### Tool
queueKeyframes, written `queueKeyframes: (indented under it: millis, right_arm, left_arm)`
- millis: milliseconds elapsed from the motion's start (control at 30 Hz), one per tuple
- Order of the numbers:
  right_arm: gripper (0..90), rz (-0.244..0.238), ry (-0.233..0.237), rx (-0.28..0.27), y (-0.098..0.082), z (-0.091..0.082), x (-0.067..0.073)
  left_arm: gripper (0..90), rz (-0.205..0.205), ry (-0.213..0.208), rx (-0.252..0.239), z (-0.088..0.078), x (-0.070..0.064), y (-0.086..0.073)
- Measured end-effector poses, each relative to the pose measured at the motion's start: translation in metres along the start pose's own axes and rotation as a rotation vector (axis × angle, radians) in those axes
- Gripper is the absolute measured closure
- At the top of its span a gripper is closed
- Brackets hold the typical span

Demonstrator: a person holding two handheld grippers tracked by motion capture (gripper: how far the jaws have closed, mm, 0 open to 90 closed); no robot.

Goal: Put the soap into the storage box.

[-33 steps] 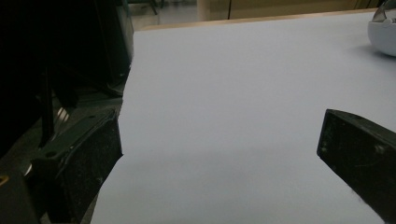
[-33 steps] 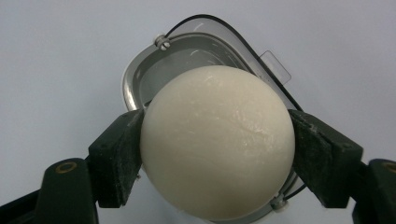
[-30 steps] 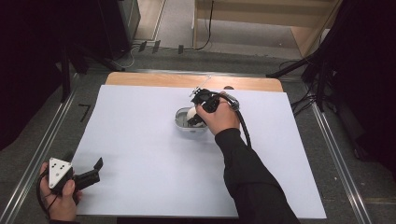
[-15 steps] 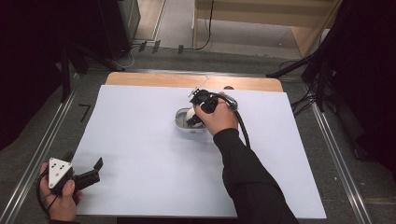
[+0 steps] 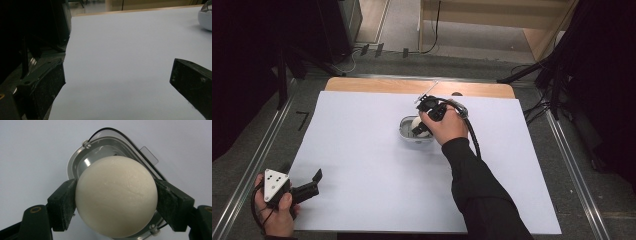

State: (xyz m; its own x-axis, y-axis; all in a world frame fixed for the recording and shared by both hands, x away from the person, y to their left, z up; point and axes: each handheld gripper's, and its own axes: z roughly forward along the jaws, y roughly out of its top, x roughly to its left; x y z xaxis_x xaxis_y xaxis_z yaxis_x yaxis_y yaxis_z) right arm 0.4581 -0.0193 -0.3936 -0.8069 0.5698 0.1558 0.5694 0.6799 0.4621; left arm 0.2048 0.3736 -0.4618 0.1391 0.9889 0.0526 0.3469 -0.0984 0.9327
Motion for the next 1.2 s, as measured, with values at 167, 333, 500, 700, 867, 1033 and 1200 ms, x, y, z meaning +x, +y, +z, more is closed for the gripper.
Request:
queueKeyframes:
  millis: [167,333,500,700,867,1033,1200]
  right_arm:
    - [23.8,-0.004,0.002,0.026,0.000,0.005,0.002]
    - [23.8,0.010,-0.003,0.031,-0.001,0.010,0.002]
    - [23.8,0.031,-0.024,0.005,-0.002,0.011,0.001]
    - [23.8,0.049,-0.038,-0.032,-0.005,0.015,0.007]
    - [23.6,0.044,-0.041,-0.022,-0.004,0.013,0.010]
    - [25.6,0.039,-0.077,-0.033,-0.004,0.008,0.010]
    - [24.9,0.030,-0.111,-0.020,-0.007,0.007,0.010]
  left_arm:
    - [0.2,-0.001,0.001,-0.003,0.000,0.000,0.000]
    - [0.2,0.001,0.001,-0.001,0.000,0.000,0.000]
    - [0.2,0.001,0.000,-0.002,0.000,0.000,0.000]
    - [0.2,0.001,0.000,0.000,0.000,0.000,0.000]
    - [0.2,0.002,0.001,0.000,0.000,0.000,0.000]
    - [0.2,0.004,0.000,0.000,0.000,0.000,0.000]
    - [0.2,0.003,0.000,-0.001,0.000,0.000,0.000]
